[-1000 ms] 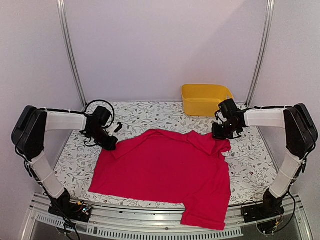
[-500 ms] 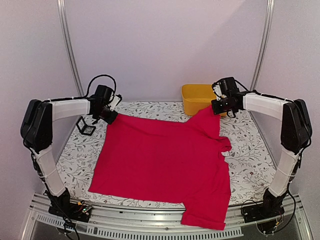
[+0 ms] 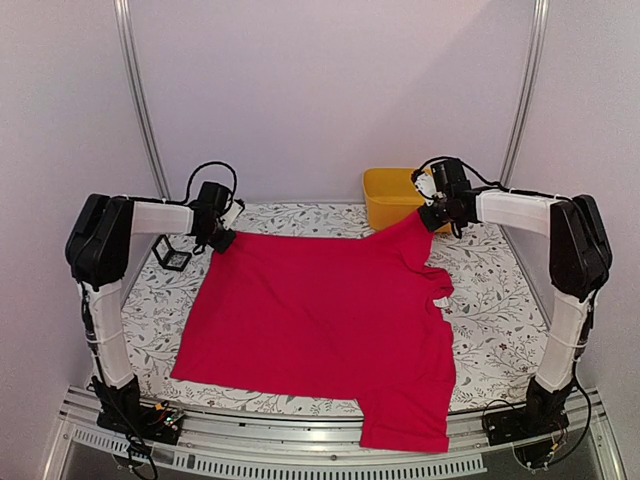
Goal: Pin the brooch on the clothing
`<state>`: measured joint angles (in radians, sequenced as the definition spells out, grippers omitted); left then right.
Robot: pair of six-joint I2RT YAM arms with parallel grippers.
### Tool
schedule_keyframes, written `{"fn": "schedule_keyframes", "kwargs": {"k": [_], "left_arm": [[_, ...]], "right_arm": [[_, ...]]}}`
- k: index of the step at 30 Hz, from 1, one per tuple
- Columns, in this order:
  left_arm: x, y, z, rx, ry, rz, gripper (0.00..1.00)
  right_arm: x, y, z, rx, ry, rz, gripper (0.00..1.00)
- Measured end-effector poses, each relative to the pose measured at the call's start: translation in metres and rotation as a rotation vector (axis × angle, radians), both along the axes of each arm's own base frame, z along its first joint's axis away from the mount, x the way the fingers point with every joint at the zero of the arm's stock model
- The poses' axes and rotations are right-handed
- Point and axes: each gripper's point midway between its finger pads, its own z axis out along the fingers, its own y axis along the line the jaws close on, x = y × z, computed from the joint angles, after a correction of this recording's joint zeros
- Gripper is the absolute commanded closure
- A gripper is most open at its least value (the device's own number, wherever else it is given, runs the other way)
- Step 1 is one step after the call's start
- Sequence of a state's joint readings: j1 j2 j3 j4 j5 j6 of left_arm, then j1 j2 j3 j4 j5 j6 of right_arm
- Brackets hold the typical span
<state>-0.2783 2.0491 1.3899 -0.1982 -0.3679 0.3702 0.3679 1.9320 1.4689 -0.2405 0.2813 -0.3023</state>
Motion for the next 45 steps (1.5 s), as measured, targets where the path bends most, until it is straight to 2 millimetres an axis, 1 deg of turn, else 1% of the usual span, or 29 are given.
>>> {"fn": "schedule_keyframes", "kwargs": {"k": [3,4,5,9,10,13,15,17,19,20,22,24,26,28,29,30,32,33,34,35,36,37,38,40,41,43,45], "left_arm": [[0.000,0.001,-0.014,0.012,0.021,0.000,1.00],[0.000,0.001,-0.018,0.013,0.025,0.001,0.98],[0.001,0.002,-0.020,0.014,0.028,0.002,0.92],[0.002,0.003,-0.026,0.014,0.033,0.005,0.60],[0.003,0.004,-0.027,0.010,0.033,0.012,0.57],[0.005,0.004,-0.026,0.007,0.034,0.012,0.54],[0.006,0.003,-0.024,-0.001,0.035,0.012,0.52],[0.005,-0.001,-0.021,-0.010,0.033,0.004,0.50],[0.001,-0.005,-0.014,-0.020,0.031,-0.002,0.50],[-0.001,-0.007,-0.009,-0.026,0.029,-0.005,0.50],[-0.007,-0.015,0.002,-0.054,0.028,-0.018,0.50],[-0.014,-0.025,0.014,-0.091,0.028,-0.029,0.50],[-0.026,-0.037,0.023,-0.130,0.037,-0.042,0.51],[-0.040,-0.045,0.022,-0.156,0.062,-0.050,0.51],[-0.049,-0.048,0.016,-0.165,0.087,-0.051,0.52],[-0.060,-0.050,0.008,-0.174,0.119,-0.048,0.53],[-0.084,-0.052,-0.013,-0.182,0.201,-0.039,0.53],[-0.094,-0.053,-0.023,-0.181,0.237,-0.036,0.53],[-0.109,-0.054,-0.035,-0.177,0.286,-0.035,0.53],[-0.118,-0.055,-0.042,-0.173,0.311,-0.038,0.53],[-0.130,-0.057,-0.050,-0.161,0.346,-0.042,0.53],[-0.138,-0.060,-0.055,-0.155,0.365,-0.045,0.53],[-0.141,-0.065,-0.053,-0.156,0.359,-0.055,0.53],[-0.150,-0.069,-0.053,-0.158,0.369,-0.067,0.53],[-0.154,-0.070,-0.056,-0.155,0.377,-0.068,0.53],[-0.155,-0.070,-0.056,-0.156,0.374,-0.065,0.54],[-0.156,-0.069,-0.057,-0.154,0.370,-0.062,0.54]], "right_arm": [[0.005,0.003,-0.004,-0.007,0.000,0.016,1.00],[0.006,0.004,-0.007,-0.010,-0.001,0.021,0.99],[0.007,0.005,-0.009,-0.014,0.000,0.026,0.96],[0.014,0.008,-0.015,-0.032,-0.004,0.044,0.92],[0.017,0.009,-0.014,-0.037,-0.011,0.050,0.89],[0.026,0.012,-0.009,-0.068,-0.037,0.069,0.67],[0.033,0.013,-0.004,-0.093,-0.060,0.069,0.57],[0.039,0.013,0.000,-0.120,-0.078,0.059,0.50],[0.042,0.015,0.003,-0.144,-0.085,0.056,0.45],[0.042,0.015,0.003,-0.144,-0.082,0.052,0.44],[0.039,0.016,0.002,-0.134,-0.066,0.046,0.44],[0.033,0.017,0.002,-0.106,-0.035,0.038,0.48],[0.019,0.019,0.005,-0.045,0.012,0.027,0.56],[0.003,0.023,0.013,0.042,0.047,0.025,0.69],[-0.007,0.024,0.016,0.080,0.065,0.025,0.76],[-0.022,0.026,0.018,0.147,0.087,0.019,0.83],[-0.053,0.024,0.010,0.237,0.153,-0.003,0.93],[-0.066,0.025,0.001,0.273,0.189,-0.011,0.96],[-0.083,0.026,-0.013,0.323,0.239,-0.027,0.99],[-0.098,0.027,-0.028,0.353,0.289,-0.039,1.00],[-0.117,0.029,-0.051,0.384,0.362,-0.058,1.00],[-0.134,0.030,-0.071,0.396,0.424,-0.072,1.00],[-0.152,0.031,-0.090,0.400,0.488,-0.093,1.00],[-0.181,0.032,-0.116,0.403,0.586,-0.129,1.00],[-0.190,0.039,-0.122,0.398,0.612,-0.121,1.00],[-0.207,0.051,-0.133,0.387,0.660,-0.119,1.00],[-0.214,0.059,-0.136,0.381,0.672,-0.114,1.00]]}}
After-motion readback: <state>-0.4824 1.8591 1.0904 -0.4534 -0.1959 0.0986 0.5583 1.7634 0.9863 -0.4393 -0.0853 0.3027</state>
